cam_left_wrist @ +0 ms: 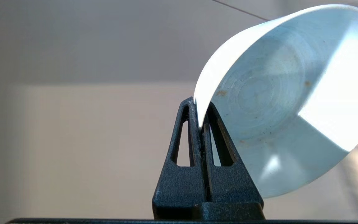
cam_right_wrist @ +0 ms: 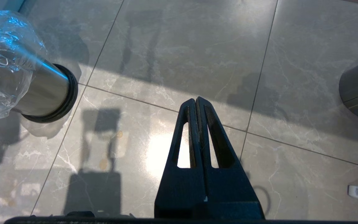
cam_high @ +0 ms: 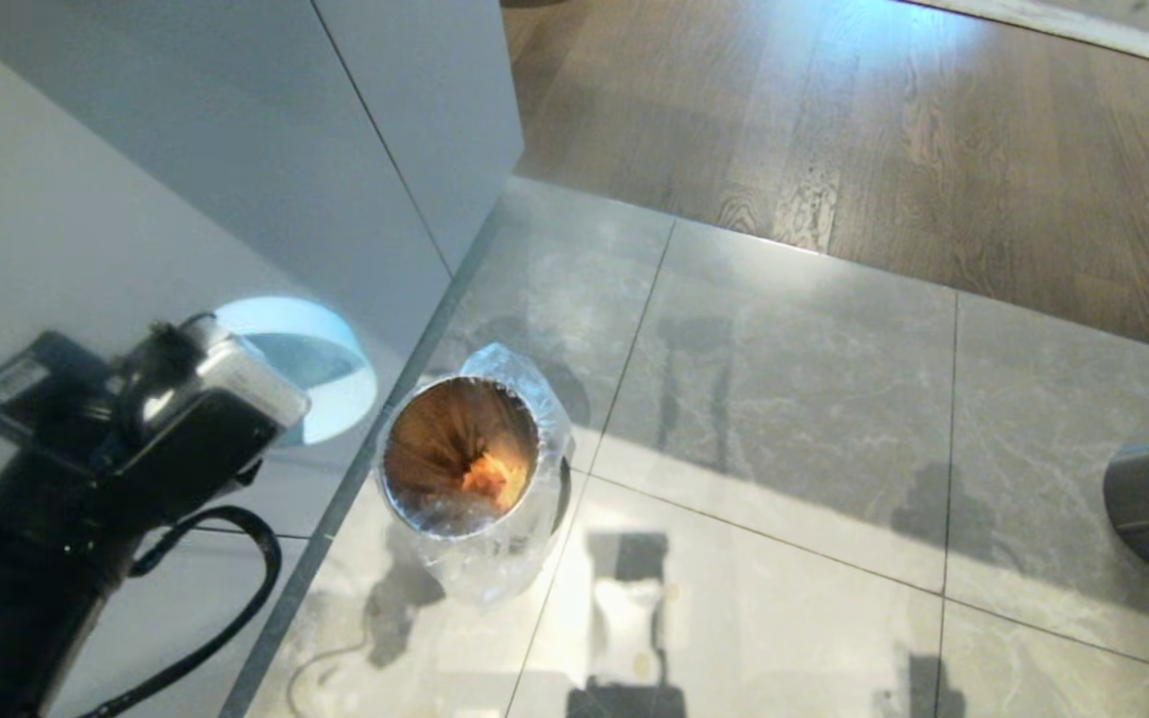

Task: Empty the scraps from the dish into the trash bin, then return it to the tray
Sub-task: Put the bowl back to the table

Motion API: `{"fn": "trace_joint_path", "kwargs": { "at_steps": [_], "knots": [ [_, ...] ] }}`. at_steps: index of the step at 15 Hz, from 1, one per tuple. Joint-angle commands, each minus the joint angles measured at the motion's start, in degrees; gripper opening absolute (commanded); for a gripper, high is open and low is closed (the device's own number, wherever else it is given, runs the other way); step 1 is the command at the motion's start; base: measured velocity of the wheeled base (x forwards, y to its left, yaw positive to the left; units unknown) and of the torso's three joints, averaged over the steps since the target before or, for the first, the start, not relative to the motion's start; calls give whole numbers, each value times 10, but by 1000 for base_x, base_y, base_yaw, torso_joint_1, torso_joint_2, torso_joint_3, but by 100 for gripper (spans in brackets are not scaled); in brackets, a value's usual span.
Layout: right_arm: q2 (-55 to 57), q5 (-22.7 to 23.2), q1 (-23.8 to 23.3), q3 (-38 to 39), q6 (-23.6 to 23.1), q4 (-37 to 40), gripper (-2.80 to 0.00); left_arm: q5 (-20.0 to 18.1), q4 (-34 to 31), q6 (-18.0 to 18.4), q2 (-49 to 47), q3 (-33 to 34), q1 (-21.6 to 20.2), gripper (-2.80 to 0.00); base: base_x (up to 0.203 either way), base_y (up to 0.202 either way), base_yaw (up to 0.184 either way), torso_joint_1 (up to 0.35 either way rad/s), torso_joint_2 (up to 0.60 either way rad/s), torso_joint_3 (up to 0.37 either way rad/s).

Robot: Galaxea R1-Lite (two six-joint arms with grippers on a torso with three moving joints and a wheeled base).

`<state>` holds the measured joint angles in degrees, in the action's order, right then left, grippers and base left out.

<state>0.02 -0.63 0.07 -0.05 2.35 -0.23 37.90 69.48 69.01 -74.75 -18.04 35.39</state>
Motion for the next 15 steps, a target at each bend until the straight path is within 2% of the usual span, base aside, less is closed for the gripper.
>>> {"fn": "trace_joint_path", "kwargs": {
  "at_steps": [1, 3, 4, 5, 8, 10, 13, 15],
  "knots": [
    [0, 0, 0, 0, 0, 0, -280, 0, -99, -140, 5, 8, -1, -280, 0, 0, 0, 0, 0, 0],
    [0, 0, 0, 0, 0, 0, -280, -23, -211, -282, 27, 11, -1, -280, 0, 0, 0, 0, 0, 0],
    [0, 0, 0, 0, 0, 0, -280, -51, -244, -337, 43, 19, -5, -280, 0, 0, 0, 0, 0, 0],
    [0, 0, 0, 0, 0, 0, -280, -72, -257, -366, 59, 33, -18, -280, 0, 0, 0, 0, 0, 0],
    [0, 0, 0, 0, 0, 0, -280, -143, -263, -411, 123, 86, -96, -280, 0, 0, 0, 0, 0, 0],
    [0, 0, 0, 0, 0, 0, -280, -223, -278, -434, 164, 108, -172, -280, 0, 0, 0, 0, 0, 0],
    [0, 0, 0, 0, 0, 0, -280, -363, -334, -477, 249, 139, -275, -280, 0, 0, 0, 0, 0, 0],
    [0, 0, 0, 0, 0, 0, -280, -410, -377, -495, 307, 152, -314, -280, 0, 0, 0, 0, 0, 0]
  ]
}}
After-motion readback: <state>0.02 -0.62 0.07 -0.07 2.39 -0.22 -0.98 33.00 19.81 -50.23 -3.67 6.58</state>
